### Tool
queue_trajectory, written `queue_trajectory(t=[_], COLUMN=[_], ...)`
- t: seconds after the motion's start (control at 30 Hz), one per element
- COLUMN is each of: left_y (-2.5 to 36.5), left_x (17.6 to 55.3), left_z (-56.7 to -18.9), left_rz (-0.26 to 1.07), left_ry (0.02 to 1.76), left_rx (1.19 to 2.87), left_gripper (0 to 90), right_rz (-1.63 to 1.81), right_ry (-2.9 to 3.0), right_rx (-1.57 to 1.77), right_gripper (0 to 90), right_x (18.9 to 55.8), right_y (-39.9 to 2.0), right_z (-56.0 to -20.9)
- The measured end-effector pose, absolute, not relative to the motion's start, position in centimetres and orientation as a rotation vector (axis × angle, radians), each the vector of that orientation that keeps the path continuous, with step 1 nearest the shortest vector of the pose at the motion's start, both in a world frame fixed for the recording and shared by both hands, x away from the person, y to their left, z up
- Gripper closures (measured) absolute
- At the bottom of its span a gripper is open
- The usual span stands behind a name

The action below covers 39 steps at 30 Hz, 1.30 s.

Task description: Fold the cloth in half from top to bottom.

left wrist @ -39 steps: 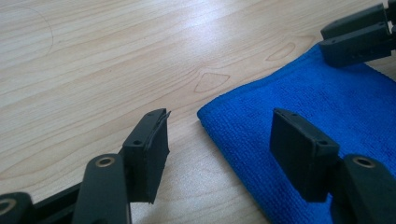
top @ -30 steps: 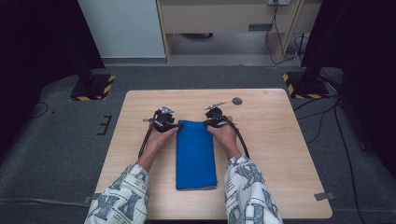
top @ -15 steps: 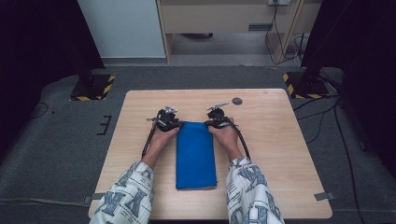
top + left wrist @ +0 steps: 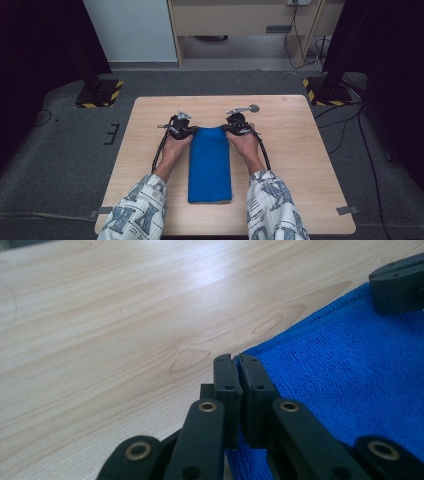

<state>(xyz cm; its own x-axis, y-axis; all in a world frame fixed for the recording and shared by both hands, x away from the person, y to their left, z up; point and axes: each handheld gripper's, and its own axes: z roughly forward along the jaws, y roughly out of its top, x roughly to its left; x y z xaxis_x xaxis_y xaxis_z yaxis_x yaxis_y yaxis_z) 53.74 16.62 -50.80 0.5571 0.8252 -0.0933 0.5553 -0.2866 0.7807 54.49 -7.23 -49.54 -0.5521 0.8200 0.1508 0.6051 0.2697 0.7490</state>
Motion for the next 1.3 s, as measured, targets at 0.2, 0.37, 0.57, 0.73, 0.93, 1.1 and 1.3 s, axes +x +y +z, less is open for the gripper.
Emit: queue_trajectory(t=[0.2, 0.37, 0.57, 0.73, 0.93, 1.1, 1.3], left_y=[16.5, 16.6, 16.5, 16.4, 16.5, 16.3, 16.3], left_x=[53.3, 53.0, 52.7, 52.4, 52.0, 52.2, 52.2], left_z=[-49.4, -48.3, -47.9, -47.3, -46.5, -45.7, -45.2], left_rz=[0.454, 0.469, 0.472, 0.476, 0.495, 0.509, 0.505], left_ry=[1.083, 1.067, 1.058, 1.047, 1.032, 1.018, 1.007], left_rx=[1.977, 1.960, 1.964, 1.962, 1.963, 1.975, 1.973], left_gripper=[87.1, 87.2, 87.2, 87.3, 87.3, 87.3, 87.4], right_rz=[1.186, 1.202, 1.224, 1.234, 1.248, 1.264, 1.274], right_ry=[2.252, 2.237, 2.225, 2.219, 2.214, 2.198, 2.187], right_rx=[1.318, 1.311, 1.306, 1.299, 1.292, 1.283, 1.290], right_gripper=[87.2, 87.1, 87.1, 87.1, 87.1, 87.1, 87.1], right_x=[54.2, 54.0, 53.8, 53.5, 53.0, 53.1, 53.2], right_y=[-7.8, -8.1, -8.3, -8.5, -8.6, -8.7, -8.9], right_z=[-48.5, -47.6, -46.9, -46.5, -46.1, -45.4, -45.0])
